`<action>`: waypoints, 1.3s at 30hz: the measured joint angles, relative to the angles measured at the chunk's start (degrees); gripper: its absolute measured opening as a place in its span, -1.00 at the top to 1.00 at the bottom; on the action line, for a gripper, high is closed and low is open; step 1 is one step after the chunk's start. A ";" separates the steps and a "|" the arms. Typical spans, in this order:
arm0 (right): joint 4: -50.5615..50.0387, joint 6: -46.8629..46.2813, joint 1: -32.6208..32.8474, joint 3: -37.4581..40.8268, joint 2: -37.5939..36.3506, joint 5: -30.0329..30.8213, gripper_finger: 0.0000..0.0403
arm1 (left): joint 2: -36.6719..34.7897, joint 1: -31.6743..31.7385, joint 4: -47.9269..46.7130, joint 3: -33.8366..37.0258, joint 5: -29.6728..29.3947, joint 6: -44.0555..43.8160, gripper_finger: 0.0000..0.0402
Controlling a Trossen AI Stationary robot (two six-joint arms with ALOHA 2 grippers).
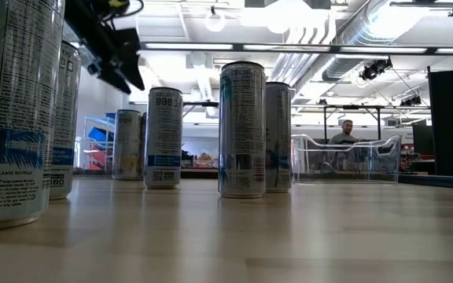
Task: Sort soda cans
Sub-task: Put the white-pink soda can into the bottom right transparent bin
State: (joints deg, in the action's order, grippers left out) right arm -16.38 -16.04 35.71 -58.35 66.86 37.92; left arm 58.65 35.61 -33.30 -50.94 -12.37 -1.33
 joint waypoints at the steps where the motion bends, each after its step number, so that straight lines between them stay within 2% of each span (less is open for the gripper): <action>1: -0.28 -1.07 -0.96 0.00 0.26 0.04 -0.59 | -0.62 -0.44 -0.23 -0.29 -0.01 0.10 -0.64; 5: -0.05 -3.50 -6.51 0.00 2.12 -0.45 -0.59 | -3.55 -2.54 -0.60 -0.66 0.07 1.60 -0.65; 11: 1.71 -3.45 -18.73 -0.52 7.65 -5.75 -0.59 | -9.08 -8.77 0.10 -0.66 0.37 -0.10 -0.65; 15: 0.90 -3.01 -26.43 -4.08 12.48 -8.20 -0.59 | -11.93 -14.59 0.17 -0.68 0.38 -3.59 -0.65; 19: -3.88 -2.14 -31.46 -10.46 16.95 -14.18 -0.59 | -13.06 -19.77 0.15 -0.68 -0.15 -6.59 -0.65; 22: -9.98 -3.27 -33.66 -15.98 20.46 -17.12 -0.59 | -13.01 -22.75 0.07 -0.68 -1.60 -7.47 -0.65; 29: -23.35 -3.19 -36.28 -27.42 28.91 -19.40 -0.59 | -12.12 -27.12 0.06 -0.68 -7.53 -7.58 -0.65; 34: -25.23 -3.72 -37.65 -30.51 33.27 -23.22 -0.59 | -11.91 -28.33 -0.38 -0.52 -8.45 -7.57 -0.65; 39: -26.87 -5.94 -38.51 -30.97 34.98 -23.39 -0.59 | -11.91 -28.71 -2.00 -0.42 -8.97 -7.57 -0.65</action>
State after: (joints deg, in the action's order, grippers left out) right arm -43.25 -21.97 -2.80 -89.32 101.84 14.52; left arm 46.74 6.90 -35.29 -51.35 -21.34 -8.90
